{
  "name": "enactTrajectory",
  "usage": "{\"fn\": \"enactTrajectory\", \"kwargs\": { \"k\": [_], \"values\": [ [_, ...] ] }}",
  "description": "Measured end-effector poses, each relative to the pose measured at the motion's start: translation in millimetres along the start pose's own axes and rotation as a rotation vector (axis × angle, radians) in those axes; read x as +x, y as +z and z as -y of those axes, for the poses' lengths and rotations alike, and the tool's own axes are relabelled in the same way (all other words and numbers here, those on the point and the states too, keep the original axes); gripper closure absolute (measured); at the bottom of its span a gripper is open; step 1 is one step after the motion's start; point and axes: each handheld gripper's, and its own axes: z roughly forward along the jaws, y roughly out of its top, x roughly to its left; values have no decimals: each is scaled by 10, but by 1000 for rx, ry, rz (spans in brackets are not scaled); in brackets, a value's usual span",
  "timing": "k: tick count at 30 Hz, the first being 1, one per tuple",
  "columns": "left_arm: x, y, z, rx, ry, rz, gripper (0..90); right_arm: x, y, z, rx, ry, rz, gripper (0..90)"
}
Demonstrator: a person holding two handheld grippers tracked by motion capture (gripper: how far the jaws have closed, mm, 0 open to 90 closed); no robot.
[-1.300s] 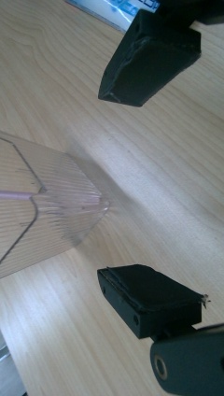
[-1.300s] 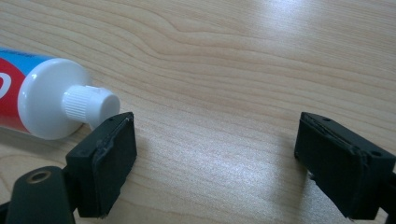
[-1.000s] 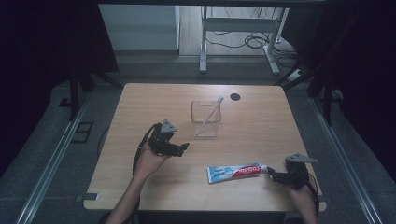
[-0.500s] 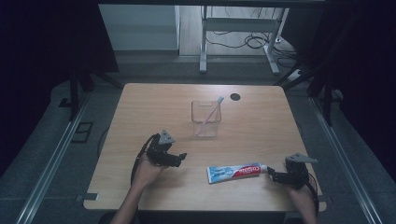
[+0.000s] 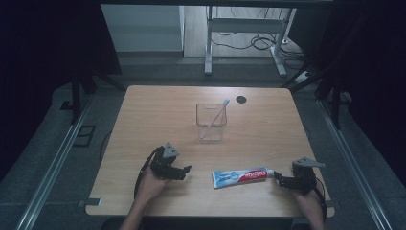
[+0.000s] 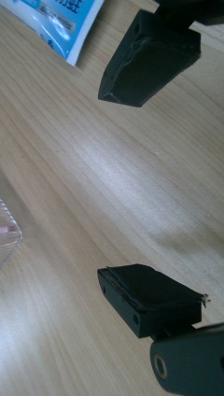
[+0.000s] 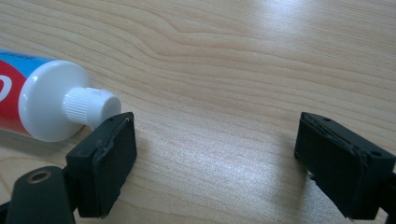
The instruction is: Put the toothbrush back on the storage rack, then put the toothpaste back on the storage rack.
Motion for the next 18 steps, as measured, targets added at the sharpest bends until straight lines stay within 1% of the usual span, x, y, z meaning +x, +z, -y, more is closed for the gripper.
{"fn": "enactTrajectory", "kwargs": {
  "k": [2, 6, 14, 18],
  "values": [
    [-5, 10, 34, -3, -9, 1, 135, 0, 0, 0, 0, 0, 0, 128],
    [-13, 36, 100, 9, -16, 3, 136, 0, 0, 0, 0, 1, 0, 128],
    [-18, 77, 182, 49, -1, -18, 135, 0, -1, 0, 0, 0, -1, 130],
    [-10, 86, 211, 56, -1, -25, 135, 1, -1, 0, 1, -1, -2, 129]
  ]
}}
